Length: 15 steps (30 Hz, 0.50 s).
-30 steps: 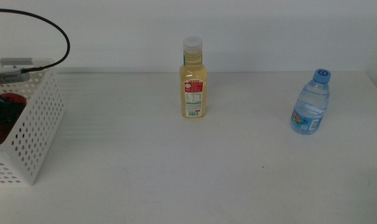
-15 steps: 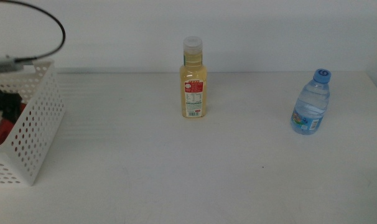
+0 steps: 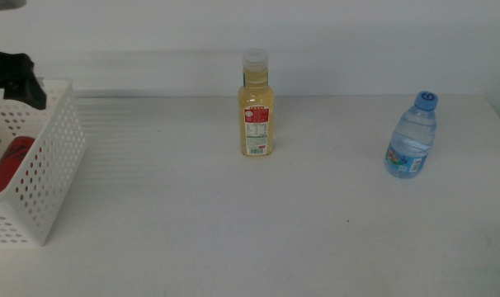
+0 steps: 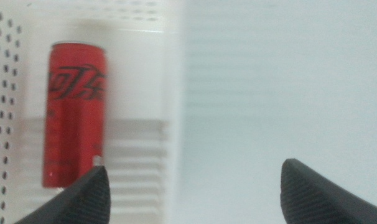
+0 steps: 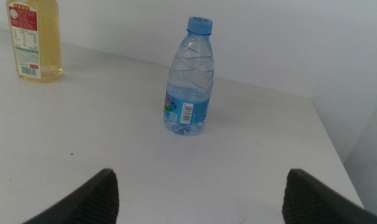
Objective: Use arms to grab the bottles and put them into the dustbin to the left of the table.
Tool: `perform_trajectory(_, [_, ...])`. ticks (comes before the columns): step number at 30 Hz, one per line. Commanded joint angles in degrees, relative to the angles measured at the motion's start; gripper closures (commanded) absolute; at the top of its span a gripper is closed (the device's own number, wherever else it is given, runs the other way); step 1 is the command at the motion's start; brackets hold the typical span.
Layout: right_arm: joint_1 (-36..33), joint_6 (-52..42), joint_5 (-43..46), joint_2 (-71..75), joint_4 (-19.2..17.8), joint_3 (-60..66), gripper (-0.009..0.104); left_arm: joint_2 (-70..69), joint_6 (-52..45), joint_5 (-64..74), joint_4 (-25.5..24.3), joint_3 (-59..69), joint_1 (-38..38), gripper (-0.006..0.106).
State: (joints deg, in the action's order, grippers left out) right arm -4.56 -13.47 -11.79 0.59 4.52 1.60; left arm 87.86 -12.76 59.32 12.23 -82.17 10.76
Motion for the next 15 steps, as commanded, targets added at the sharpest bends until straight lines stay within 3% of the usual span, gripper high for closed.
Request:
perform_trajectory(1, [0.2, -0.2, 4.4, 1.5, -0.4, -0.4, 0.025, -7.8, 1.2, -3.5, 1.3, 2.1, -2.3, 0.010])
perform_trajectory(10, [0.2, -0.2, 4.4, 1.5, -0.4, -0.4, 0.025, -23.3, 1.2, -8.9, 2.2, 12.1, -13.0, 0.010])
perform_trajectory(15, [0.2, -0.2, 4.4, 1.5, -0.4, -0.4, 0.025, -29.0, 1.2, -20.8, 2.0, 20.9, -19.7, 0.010])
